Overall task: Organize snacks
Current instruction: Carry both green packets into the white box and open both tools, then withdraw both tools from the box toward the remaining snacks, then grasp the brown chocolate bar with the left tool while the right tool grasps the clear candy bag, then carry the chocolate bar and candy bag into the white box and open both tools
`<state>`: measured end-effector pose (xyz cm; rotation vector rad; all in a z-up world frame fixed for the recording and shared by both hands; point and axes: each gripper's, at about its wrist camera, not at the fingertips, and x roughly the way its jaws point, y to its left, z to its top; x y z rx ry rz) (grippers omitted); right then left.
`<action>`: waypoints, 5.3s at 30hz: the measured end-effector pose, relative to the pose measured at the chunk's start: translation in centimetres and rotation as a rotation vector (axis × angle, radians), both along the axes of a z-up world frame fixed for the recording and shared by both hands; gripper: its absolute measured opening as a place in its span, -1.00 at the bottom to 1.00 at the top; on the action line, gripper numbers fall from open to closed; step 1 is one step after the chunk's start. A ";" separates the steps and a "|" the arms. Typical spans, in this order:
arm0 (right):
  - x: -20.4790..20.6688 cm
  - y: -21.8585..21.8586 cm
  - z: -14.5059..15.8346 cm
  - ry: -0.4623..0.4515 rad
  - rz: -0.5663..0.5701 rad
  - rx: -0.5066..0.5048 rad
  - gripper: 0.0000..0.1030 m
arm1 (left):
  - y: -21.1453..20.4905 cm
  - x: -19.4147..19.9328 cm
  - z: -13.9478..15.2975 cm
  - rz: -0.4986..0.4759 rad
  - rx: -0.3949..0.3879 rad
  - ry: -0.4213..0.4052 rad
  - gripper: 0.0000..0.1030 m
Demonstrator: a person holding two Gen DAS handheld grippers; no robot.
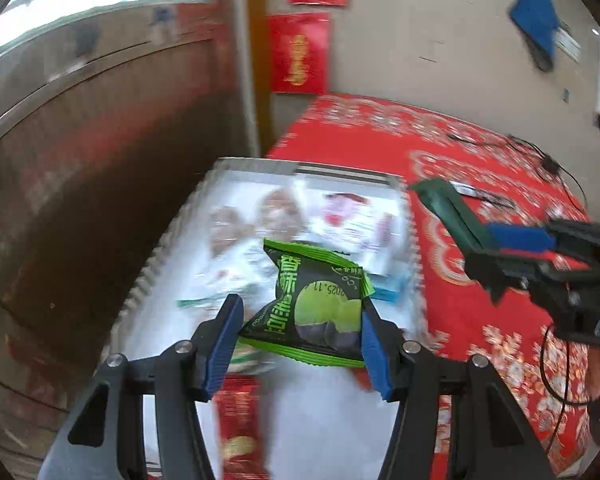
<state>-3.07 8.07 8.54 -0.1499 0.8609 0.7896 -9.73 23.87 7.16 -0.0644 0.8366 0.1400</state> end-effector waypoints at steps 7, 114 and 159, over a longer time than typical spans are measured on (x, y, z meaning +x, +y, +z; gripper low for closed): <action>-0.4 3.9 -1.3 0.030 0.082 -0.038 -0.11 | 2.6 -0.5 -1.0 0.060 -0.016 0.017 0.14; 12.5 -32.0 -2.5 0.065 -0.466 -0.074 0.35 | -26.0 22.8 -5.5 -0.046 -0.020 0.234 0.28; 4.2 -19.7 -0.3 0.018 -0.239 0.079 -0.05 | -16.4 10.4 -0.3 -0.166 -0.082 0.073 -0.59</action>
